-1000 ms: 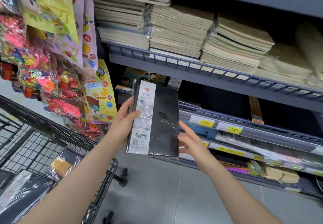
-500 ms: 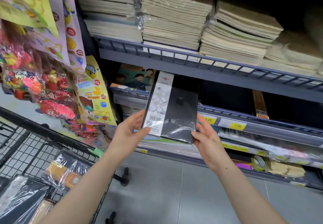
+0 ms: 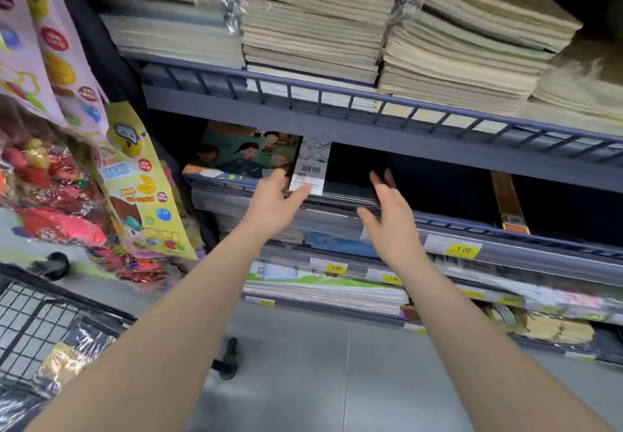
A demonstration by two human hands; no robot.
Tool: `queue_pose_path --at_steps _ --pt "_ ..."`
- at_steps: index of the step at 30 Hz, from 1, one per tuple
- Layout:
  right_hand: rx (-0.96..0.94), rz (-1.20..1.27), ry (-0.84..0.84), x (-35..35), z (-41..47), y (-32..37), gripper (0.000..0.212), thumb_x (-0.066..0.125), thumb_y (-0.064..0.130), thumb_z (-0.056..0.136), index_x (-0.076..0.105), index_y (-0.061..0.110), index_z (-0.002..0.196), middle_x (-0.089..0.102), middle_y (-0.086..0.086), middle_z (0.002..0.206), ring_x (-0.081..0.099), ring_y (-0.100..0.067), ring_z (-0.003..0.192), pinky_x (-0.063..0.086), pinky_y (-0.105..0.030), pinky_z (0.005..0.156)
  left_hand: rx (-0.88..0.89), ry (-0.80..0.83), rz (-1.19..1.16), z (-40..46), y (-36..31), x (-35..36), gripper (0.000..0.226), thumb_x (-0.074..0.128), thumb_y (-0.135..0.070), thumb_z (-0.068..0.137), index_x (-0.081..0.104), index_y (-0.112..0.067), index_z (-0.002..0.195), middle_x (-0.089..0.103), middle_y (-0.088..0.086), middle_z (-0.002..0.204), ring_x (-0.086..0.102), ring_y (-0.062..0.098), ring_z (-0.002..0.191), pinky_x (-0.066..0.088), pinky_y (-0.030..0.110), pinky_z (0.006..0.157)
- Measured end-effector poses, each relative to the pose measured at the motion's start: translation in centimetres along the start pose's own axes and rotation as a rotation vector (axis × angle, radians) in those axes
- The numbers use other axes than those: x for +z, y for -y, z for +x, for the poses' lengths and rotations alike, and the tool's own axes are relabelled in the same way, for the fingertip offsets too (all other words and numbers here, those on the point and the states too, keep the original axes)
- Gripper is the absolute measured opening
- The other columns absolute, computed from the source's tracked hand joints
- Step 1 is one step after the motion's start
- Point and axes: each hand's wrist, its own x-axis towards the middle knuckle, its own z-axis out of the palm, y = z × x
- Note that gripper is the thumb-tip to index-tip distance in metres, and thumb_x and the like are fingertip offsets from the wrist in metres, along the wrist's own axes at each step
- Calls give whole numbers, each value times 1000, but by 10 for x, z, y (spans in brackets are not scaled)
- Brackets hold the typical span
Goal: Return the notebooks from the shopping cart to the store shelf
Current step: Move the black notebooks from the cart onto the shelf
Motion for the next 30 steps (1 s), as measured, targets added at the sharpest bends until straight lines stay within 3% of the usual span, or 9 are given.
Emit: queue_pose_path --at_steps 2,4,10,13,17,21,26,30 --pt "1 -41 -59 7 -2 -4 60 53 18 92 25 21 145 44 -14 136 29 -25 135 26 -35 109 10 38 50 -2 3 -2 68 68 -39 81 37 -12 135 44 9 138 41 21 127 30 40 109" --pt "7 -23 -57 7 -3 -5 59 51 17 93 24 22 146 50 -12 128 36 -26 129 31 -36 107 29 25 76 -3 7 -2 87 75 -40 74 29 -12 142 41 7 143 35 21 134 27 49 111" --pt "-13 -21 -5 0 -3 -6 63 52 15 92 21 24 146 48 -9 134 35 -24 131 33 -36 108 60 -29 181 -5 6 2 83 76 -33 74 32 -13 140 44 9 139 37 22 133 29 49 110" --pt "10 -19 100 -10 -3 -4 69 55 15 90 18 25 147 43 -9 139 30 -24 134 31 -33 107 52 30 198 -8 0 -3 85 76 -32 75 28 -11 142 41 10 141 35 24 133 30 43 110" --pt "91 -22 246 -41 -8 8 72 56 22 90 14 24 148 36 -7 144 38 -23 129 36 -29 99 29 76 173 -26 -16 -21 91 71 -35 79 16 -12 147 38 5 146 28 21 137 32 36 108" --pt "78 -66 363 -85 -28 31 66 51 26 94 14 18 149 22 -4 154 28 -21 139 27 -27 109 56 60 239 -65 -44 -44 79 65 -39 83 23 -15 145 38 6 146 34 21 135 35 34 105" --pt "-31 -218 457 -132 -65 62 64 47 31 95 13 20 149 20 -4 155 25 -22 140 26 -29 110 222 8 598 -138 -76 -64 75 57 -53 84 29 -17 143 42 4 143 40 22 129 41 37 101" --pt "-184 -421 411 -162 -102 87 66 42 41 95 11 21 149 14 -4 157 18 -22 142 22 -32 113 373 -100 837 -200 -103 -75 82 34 -68 75 42 -15 136 54 5 129 50 27 117 48 41 89"
